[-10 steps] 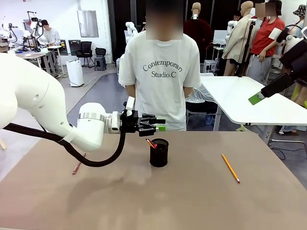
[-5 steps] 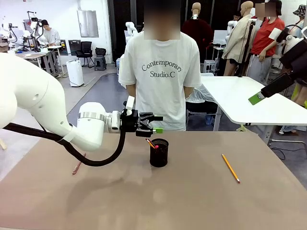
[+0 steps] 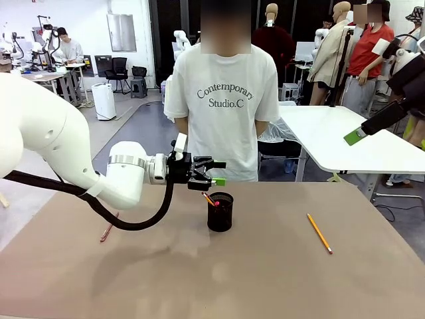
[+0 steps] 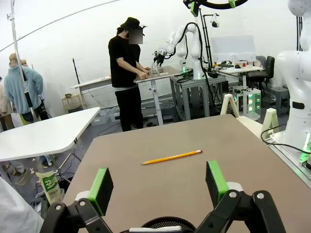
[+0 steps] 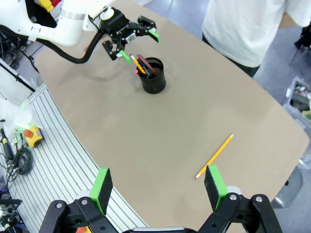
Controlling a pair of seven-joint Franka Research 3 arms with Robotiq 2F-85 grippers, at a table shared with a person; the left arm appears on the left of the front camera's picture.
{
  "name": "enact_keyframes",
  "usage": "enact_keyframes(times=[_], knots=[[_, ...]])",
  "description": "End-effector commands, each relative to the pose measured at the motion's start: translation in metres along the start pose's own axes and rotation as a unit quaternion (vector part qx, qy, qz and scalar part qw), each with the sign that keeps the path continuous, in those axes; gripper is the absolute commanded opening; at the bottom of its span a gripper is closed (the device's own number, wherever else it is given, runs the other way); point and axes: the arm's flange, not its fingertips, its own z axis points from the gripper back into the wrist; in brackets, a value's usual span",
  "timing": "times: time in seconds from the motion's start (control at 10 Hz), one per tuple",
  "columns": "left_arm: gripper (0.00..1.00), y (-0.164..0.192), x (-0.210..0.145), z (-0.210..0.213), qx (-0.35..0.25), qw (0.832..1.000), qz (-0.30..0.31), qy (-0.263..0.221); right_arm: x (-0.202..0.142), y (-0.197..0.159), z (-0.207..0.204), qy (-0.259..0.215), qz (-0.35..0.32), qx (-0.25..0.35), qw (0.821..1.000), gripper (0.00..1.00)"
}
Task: Place the pens into the pen holder.
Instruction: Pick up a writing instrument from the table and place it into the Pen holder.
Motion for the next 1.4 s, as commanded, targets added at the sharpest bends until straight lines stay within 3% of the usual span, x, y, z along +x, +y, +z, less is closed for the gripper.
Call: enact_keyframes(times=[0.0,0.1,0.4,0.6,0.9,1.1,1.3], knots=[[1.00,0.000,0.000,0.000,0.000,1.000,0.000,0.000,0.001,0.001,0.000,-0.003,-0.003,0.006,1.000,1.00],[1.00,-0.007,0.013,0.019,0.002,0.999,0.001,0.043,0.001,0.001,0.000,-0.003,-0.003,0.006,1.000,1.00],[1.00,-0.016,0.061,0.063,0.034,0.994,0.004,0.107,0.001,0.001,0.000,-0.003,-0.003,0.006,1.000,1.00],[1.00,-0.017,0.085,0.081,0.065,0.980,0.030,0.185,0.001,0.001,0.000,-0.003,-0.003,0.006,1.000,1.00],[1.00,-0.018,0.123,0.111,0.132,0.940,0.086,0.303,0.001,0.001,0.000,-0.003,-0.003,0.006,1.000,1.00],[1.00,-0.023,0.142,0.133,0.127,0.910,0.130,0.372,0.001,0.001,0.000,-0.003,-0.003,0.006,1.000,1.00],[1.00,-0.026,0.142,0.149,0.134,0.870,0.174,0.442,0.001,0.001,0.000,-0.003,-0.003,0.006,1.000,1.00]])
